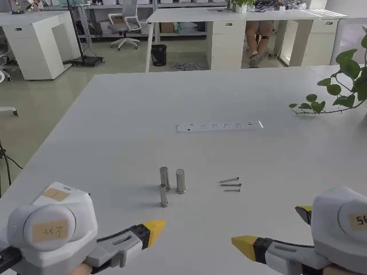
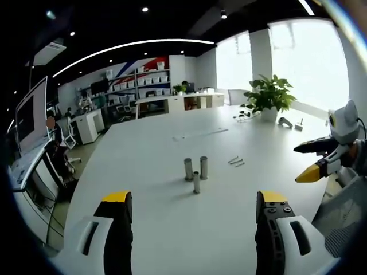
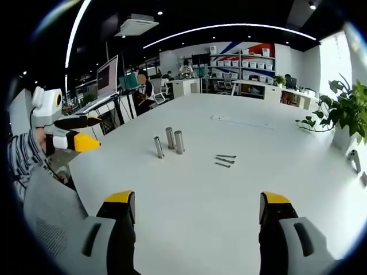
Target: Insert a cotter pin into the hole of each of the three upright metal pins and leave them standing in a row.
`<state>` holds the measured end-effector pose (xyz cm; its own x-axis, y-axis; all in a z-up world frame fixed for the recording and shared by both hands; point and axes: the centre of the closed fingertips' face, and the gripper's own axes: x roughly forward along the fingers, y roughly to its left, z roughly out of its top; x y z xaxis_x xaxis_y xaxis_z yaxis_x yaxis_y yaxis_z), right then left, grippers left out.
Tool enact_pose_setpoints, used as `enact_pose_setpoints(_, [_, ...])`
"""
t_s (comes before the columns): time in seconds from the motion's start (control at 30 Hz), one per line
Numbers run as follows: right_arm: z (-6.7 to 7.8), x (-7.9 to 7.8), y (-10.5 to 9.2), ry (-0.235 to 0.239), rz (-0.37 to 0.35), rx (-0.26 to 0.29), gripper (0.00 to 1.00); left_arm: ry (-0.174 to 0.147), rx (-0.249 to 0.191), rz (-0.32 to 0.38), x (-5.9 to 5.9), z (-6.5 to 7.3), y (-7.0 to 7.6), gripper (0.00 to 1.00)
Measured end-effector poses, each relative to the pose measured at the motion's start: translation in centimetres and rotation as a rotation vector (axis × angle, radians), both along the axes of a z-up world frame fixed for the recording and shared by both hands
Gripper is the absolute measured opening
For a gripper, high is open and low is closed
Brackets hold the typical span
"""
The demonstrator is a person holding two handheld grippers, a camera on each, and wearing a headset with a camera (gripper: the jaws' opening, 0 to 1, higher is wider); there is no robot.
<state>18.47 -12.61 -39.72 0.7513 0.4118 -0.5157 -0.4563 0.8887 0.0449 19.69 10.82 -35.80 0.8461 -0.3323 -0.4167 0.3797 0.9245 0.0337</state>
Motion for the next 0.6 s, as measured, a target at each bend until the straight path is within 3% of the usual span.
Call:
enact_pose_setpoints(0.33, [0.18,0.02,0.07,-0.021,0.011,-0.012,0.91,0.002,-0.002,0.005,-0.05,0.01,0.02,0.88])
enact_pose_setpoints(0.6, [0.33,0.16,0.03,-0.033,0.008,-0.02,0.94,-0.019,0.001,0.015,0.1,0.33,0.21,0.92])
